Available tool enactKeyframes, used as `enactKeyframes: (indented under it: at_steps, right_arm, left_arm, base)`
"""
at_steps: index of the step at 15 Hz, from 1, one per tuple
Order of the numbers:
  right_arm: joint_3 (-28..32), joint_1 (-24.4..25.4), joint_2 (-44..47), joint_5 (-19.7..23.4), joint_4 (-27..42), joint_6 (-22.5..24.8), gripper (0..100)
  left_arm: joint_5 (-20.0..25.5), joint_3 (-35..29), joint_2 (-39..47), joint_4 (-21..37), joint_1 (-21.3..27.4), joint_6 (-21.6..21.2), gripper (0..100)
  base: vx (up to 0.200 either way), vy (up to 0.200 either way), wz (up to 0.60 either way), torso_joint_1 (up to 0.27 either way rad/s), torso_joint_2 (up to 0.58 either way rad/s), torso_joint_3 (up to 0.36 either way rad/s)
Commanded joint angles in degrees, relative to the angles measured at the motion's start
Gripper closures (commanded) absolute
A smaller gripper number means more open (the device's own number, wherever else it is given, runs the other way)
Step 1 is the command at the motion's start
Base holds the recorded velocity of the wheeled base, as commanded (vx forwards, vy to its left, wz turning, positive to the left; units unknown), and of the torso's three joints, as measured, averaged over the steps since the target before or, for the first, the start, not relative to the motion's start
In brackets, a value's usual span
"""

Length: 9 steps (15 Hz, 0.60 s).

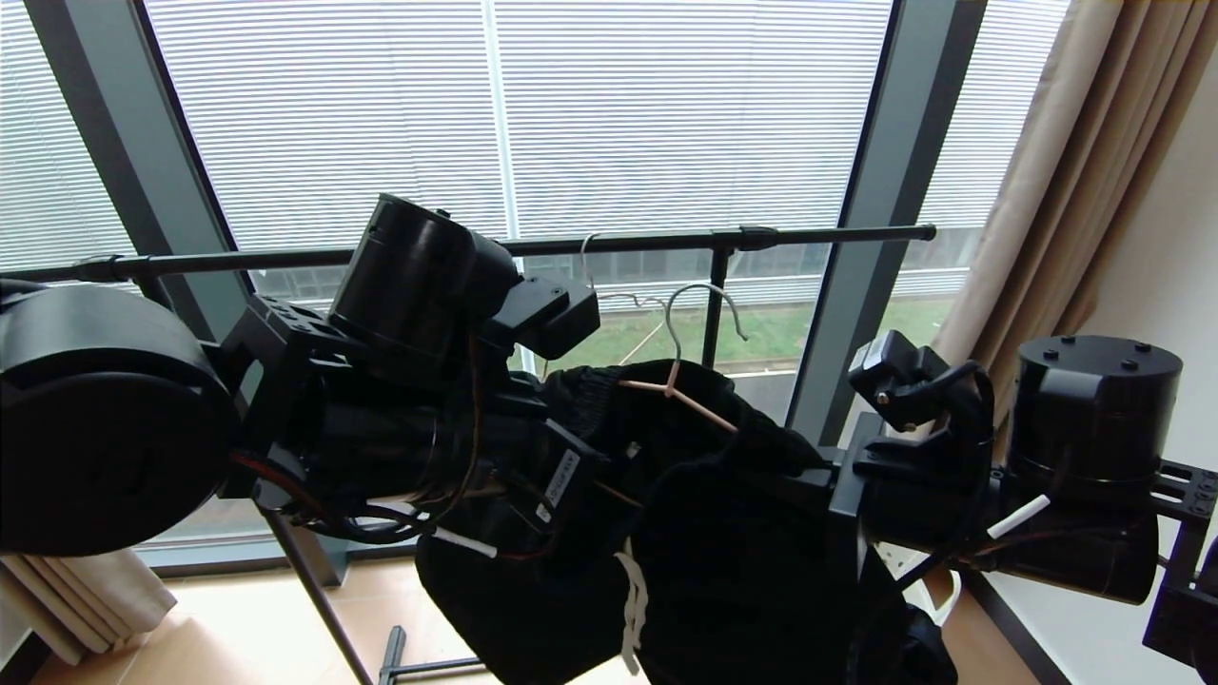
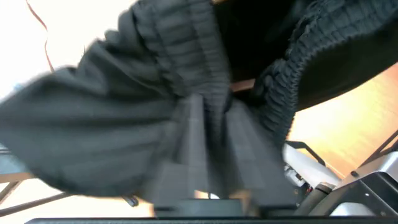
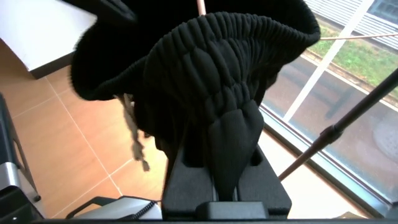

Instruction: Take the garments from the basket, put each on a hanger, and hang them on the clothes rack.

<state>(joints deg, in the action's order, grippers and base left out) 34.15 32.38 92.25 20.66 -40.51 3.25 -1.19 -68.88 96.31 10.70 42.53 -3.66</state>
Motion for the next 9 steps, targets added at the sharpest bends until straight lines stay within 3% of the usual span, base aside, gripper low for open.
enactKeyframes:
  at_steps: [1, 5, 9]
  right_arm:
    - [-0.84, 0.05, -1.1, 1.13, -0.1, 0.08, 100]
    - [-1.8, 1.2, -1.72, 2.98, -0.1, 0.08, 100]
    - [-1.98, 1.46, -1.63, 3.51, -0.1, 0.08, 100]
  left_arm:
    - [-0.04, -0.29, 1.17, -0.77, 0.01, -0.03, 0]
    - [0.23, -0.29, 4.07, -5.34, -0.08, 0.67, 0]
    - [0.32, -0.12, 3.71, -5.69, 0.01, 0.58, 0]
  base:
    - [0.0, 0.0, 0.0, 0.0, 0.0, 0.0]
    - [0.0, 0.0, 0.0, 0.0, 0.0, 0.0]
    - [0.0, 0.0, 0.0, 0.0, 0.0, 0.0]
